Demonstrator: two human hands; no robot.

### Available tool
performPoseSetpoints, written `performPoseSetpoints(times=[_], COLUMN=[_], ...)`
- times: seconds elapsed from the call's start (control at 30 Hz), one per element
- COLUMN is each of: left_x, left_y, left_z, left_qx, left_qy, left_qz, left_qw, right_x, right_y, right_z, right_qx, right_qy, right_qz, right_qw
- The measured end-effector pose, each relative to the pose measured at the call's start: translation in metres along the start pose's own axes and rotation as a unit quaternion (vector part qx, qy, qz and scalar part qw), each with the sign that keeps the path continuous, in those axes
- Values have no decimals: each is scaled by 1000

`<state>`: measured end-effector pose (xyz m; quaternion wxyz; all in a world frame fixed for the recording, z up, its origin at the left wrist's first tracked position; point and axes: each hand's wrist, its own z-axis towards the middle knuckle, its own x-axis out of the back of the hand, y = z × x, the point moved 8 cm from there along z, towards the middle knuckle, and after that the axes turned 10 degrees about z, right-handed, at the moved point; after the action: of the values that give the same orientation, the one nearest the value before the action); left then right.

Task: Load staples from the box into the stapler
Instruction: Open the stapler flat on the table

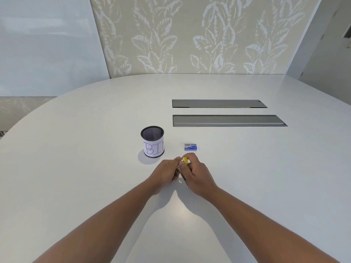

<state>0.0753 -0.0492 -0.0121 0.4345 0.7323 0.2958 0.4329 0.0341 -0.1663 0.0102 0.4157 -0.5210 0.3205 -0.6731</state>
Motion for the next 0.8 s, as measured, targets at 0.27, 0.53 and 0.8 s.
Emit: performPoseSetpoints(times=[0.27, 0.53, 0.8], left_x=[2, 0, 10], left_y=[-4, -2, -16], left_z=[7, 10, 11], left_qx=[18, 10, 89], left_qy=[57, 61, 89], left_qz=[45, 96, 2], left_qw=[997, 993, 992], right_x=[2, 3, 24], right_y=[4, -1, -16], right_z=[3, -10, -3], right_qx=[-11, 33, 27], right_qy=[7, 86, 129], right_qz=[-75, -86, -5], right_qw=[997, 992, 991])
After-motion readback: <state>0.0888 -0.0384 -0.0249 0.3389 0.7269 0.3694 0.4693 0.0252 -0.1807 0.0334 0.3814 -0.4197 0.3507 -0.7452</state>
